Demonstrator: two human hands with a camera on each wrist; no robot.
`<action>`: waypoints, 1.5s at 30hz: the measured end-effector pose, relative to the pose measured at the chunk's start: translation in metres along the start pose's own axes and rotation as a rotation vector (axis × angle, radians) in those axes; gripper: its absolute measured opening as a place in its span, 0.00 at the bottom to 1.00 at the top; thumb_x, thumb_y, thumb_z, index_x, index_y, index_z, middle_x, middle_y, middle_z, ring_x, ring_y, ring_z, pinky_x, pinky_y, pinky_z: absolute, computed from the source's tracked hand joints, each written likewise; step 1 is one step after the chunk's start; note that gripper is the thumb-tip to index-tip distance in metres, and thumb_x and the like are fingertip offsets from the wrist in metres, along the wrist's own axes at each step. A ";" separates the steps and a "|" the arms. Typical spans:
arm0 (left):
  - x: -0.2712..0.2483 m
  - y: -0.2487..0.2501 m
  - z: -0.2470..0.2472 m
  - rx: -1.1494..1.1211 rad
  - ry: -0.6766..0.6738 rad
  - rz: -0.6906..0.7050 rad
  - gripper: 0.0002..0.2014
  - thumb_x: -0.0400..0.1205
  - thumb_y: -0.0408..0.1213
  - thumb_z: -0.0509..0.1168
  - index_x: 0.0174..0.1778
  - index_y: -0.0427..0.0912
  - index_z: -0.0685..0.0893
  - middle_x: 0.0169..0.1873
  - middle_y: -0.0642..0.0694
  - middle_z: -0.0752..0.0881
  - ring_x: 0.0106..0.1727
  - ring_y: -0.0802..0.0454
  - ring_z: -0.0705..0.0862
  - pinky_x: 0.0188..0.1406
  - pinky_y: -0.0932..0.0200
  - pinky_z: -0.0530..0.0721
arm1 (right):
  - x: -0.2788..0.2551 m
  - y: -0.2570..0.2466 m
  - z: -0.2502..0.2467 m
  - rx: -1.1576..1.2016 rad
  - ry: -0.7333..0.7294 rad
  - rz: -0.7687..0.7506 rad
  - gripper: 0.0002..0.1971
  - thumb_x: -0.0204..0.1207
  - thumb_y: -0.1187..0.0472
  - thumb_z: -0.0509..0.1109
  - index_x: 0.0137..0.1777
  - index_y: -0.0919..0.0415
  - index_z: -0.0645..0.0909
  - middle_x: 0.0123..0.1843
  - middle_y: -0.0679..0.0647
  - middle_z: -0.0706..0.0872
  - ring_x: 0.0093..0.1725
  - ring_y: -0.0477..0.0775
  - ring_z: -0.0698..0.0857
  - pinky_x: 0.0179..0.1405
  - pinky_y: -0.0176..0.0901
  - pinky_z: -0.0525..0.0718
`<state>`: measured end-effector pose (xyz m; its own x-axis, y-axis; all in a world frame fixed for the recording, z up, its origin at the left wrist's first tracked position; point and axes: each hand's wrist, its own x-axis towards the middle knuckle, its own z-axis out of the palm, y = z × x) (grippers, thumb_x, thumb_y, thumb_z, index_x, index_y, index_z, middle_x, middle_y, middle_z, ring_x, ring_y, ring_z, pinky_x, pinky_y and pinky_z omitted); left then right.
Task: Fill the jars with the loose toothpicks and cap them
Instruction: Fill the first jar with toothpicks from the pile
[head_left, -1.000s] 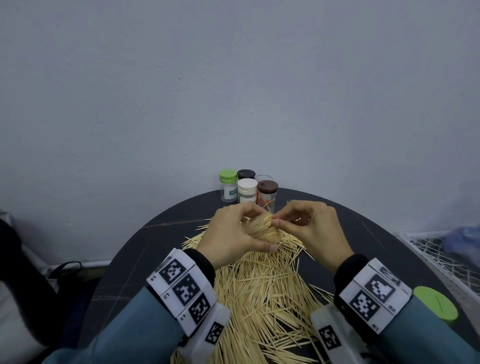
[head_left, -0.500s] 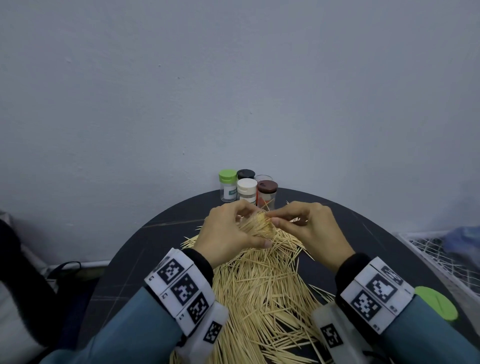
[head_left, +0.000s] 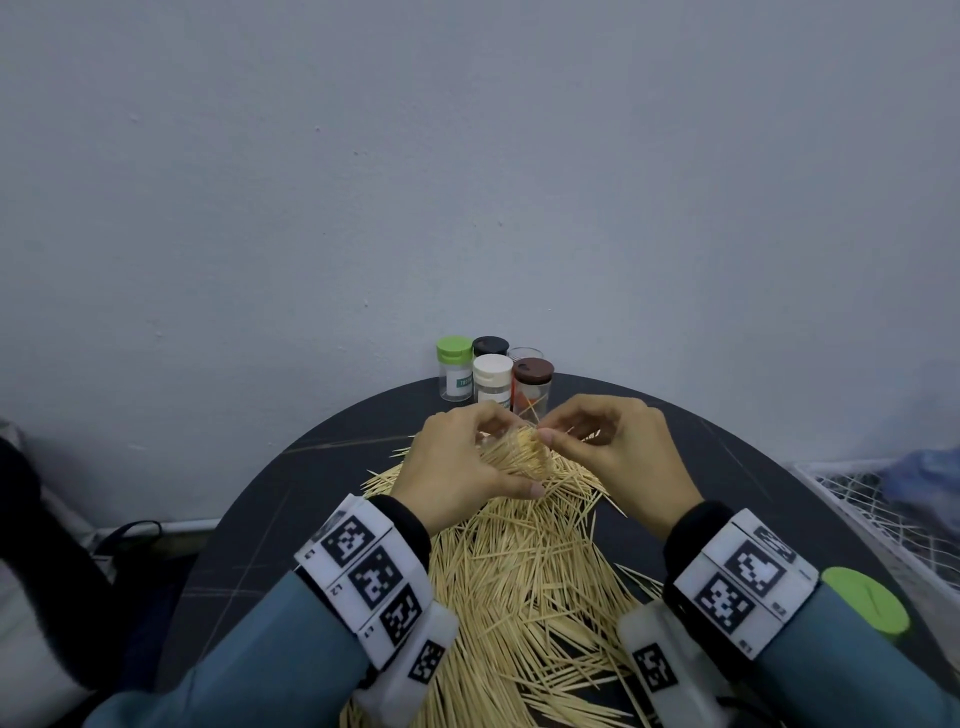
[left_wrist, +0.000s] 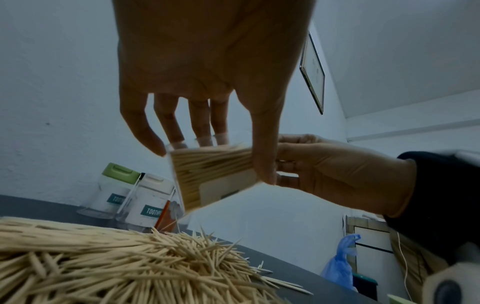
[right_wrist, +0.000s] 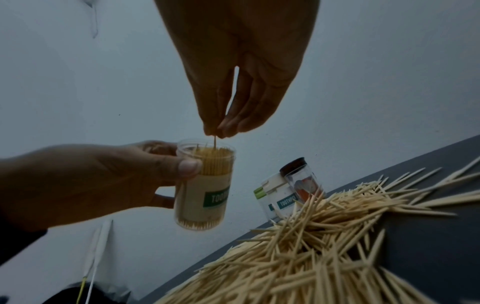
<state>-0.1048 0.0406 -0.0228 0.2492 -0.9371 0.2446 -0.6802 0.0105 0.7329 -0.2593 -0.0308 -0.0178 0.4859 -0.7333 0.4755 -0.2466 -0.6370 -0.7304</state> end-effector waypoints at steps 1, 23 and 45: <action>0.000 0.000 0.001 0.006 -0.002 0.004 0.28 0.59 0.46 0.84 0.55 0.53 0.85 0.49 0.57 0.87 0.54 0.61 0.82 0.51 0.63 0.78 | 0.000 -0.001 0.001 0.004 -0.018 -0.005 0.02 0.68 0.61 0.79 0.39 0.55 0.88 0.34 0.46 0.88 0.35 0.39 0.84 0.34 0.24 0.79; 0.001 0.000 -0.003 -0.034 -0.015 -0.018 0.29 0.59 0.46 0.84 0.56 0.53 0.85 0.50 0.58 0.86 0.51 0.65 0.81 0.42 0.73 0.74 | -0.001 -0.001 -0.007 0.143 -0.018 0.064 0.04 0.66 0.65 0.79 0.40 0.58 0.89 0.35 0.51 0.91 0.35 0.43 0.90 0.35 0.28 0.84; 0.016 -0.004 -0.015 -0.139 0.016 -0.040 0.31 0.61 0.46 0.83 0.61 0.48 0.84 0.48 0.57 0.82 0.49 0.62 0.79 0.45 0.69 0.74 | 0.049 0.036 0.027 -0.868 -0.698 0.251 0.22 0.70 0.53 0.76 0.61 0.63 0.79 0.50 0.51 0.77 0.49 0.49 0.75 0.47 0.37 0.72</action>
<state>-0.0874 0.0309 -0.0126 0.2858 -0.9321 0.2226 -0.5681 0.0223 0.8227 -0.2216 -0.0833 -0.0341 0.6343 -0.7438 -0.2107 -0.7670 -0.6396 -0.0513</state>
